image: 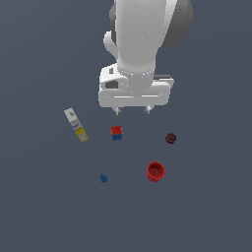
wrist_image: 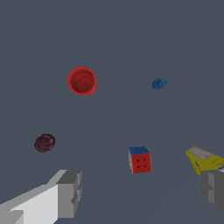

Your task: Pick up a designated object from a clutter of objects.

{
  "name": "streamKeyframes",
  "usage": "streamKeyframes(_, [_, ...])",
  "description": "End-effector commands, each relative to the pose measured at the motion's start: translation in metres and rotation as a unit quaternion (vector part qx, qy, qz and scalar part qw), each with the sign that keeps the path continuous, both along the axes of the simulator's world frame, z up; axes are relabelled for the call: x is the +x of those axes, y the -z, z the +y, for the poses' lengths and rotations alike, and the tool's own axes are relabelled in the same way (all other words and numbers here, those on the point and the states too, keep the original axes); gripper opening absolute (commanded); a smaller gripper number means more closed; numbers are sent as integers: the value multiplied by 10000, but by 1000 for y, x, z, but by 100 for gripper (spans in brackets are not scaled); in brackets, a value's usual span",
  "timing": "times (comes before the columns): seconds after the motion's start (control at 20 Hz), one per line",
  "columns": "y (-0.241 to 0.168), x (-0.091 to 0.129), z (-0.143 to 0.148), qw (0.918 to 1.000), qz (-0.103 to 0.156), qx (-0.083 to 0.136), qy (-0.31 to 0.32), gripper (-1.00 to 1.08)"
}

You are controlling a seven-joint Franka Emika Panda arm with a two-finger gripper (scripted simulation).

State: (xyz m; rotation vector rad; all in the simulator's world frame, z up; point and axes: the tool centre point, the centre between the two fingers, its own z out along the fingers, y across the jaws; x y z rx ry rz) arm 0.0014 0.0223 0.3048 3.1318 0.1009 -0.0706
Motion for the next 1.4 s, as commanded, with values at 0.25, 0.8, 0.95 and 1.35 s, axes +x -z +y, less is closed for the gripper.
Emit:
streamKeyframes(0.25, [4,-1,-10,10000,-3,10,-86,100])
streamKeyframes(0.8, [22,-7,-60,9986,-35,57,-524,100])
streamKeyframes(0.95, [29,-11,-80,9975,-50,73,-703,100])
streamKeyframes(1.35, [48,-27,-133,9928,-92,105,-1189,100])
